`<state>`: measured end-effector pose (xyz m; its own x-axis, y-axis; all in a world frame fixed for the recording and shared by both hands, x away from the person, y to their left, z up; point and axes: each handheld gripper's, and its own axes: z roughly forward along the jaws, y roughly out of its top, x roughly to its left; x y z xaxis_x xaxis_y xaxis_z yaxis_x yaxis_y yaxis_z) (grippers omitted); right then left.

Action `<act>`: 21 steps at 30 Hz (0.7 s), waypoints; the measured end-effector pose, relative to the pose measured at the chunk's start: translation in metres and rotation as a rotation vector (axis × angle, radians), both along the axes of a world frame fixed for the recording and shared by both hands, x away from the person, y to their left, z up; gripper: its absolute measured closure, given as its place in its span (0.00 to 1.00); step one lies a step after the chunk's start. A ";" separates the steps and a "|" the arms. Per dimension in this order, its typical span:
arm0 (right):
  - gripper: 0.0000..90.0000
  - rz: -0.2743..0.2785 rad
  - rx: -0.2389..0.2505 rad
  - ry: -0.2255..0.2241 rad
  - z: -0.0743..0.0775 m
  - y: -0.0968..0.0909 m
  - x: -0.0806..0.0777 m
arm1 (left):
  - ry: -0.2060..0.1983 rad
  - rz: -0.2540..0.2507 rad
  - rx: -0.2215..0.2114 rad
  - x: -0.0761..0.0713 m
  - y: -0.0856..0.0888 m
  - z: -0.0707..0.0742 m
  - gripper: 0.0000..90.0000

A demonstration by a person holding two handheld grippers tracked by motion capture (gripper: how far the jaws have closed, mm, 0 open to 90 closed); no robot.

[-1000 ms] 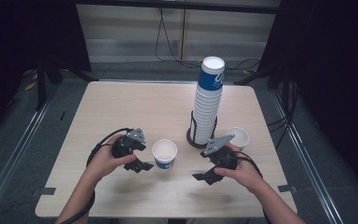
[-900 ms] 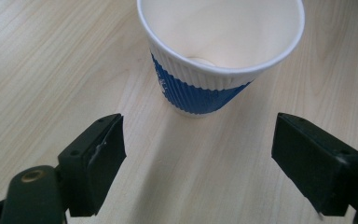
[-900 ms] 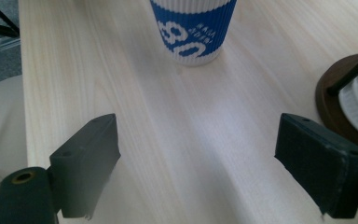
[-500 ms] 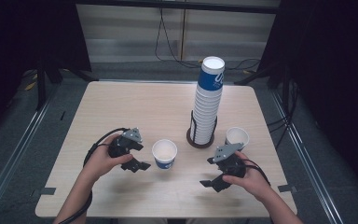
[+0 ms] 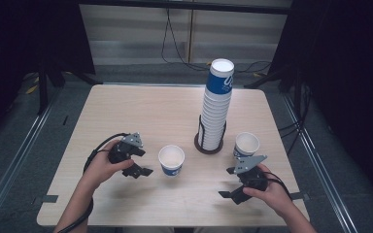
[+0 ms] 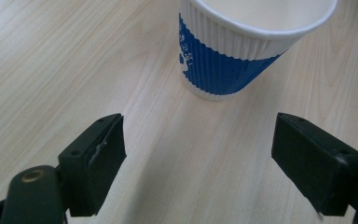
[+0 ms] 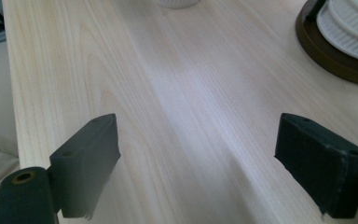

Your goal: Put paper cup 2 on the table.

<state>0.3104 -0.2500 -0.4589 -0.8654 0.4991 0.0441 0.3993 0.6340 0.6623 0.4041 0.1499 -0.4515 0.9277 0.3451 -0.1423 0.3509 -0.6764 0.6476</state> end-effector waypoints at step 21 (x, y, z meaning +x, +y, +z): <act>0.14 -0.057 0.007 0.000 -0.013 -0.033 -0.012 | 0.000 0.017 -0.016 0.005 0.014 -0.010 0.20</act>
<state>0.2986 -0.2828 -0.4718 -0.8355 0.5474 0.0483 0.4350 0.6052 0.6667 0.4088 0.1644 -0.4611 0.9216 0.3588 -0.1481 0.3626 -0.6598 0.6582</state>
